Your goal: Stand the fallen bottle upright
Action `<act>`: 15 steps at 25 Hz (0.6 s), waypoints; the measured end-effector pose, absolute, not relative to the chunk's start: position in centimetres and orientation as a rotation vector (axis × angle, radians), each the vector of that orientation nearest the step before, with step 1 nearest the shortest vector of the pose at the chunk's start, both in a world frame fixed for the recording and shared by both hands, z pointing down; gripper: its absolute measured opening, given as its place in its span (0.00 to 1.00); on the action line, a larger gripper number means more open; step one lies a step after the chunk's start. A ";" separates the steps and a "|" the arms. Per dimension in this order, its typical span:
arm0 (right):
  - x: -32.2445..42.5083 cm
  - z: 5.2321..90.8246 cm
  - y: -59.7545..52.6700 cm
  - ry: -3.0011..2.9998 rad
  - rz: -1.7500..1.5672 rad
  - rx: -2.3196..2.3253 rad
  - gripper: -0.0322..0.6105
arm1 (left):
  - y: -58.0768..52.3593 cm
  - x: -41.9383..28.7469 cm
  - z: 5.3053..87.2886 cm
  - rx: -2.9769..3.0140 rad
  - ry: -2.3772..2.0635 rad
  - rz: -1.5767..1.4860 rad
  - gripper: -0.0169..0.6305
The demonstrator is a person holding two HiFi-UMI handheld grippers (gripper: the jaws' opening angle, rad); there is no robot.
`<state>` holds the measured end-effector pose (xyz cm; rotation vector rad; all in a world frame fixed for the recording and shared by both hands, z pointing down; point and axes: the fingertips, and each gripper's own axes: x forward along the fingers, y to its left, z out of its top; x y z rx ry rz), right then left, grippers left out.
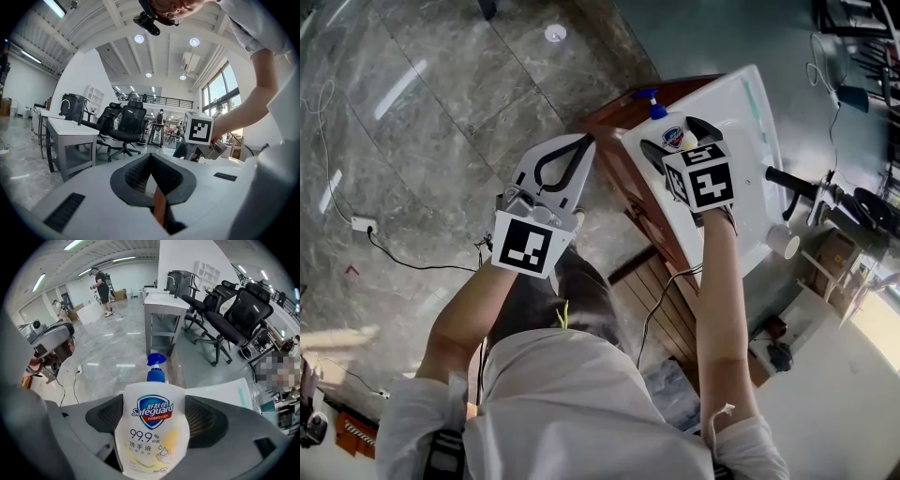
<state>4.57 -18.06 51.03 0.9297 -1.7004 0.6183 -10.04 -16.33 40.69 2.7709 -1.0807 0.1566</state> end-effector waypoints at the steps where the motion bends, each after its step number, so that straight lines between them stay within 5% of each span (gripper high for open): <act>1: 4.6 51.1 -18.1 -1.699 0.620 0.932 0.61 | -16.3 -10.0 40.7 2.767 -1.079 0.155 0.05; 15: 5.0 51.4 -18.3 -1.748 0.689 0.961 0.62 | -15.3 -9.9 41.1 2.747 -1.049 0.159 0.05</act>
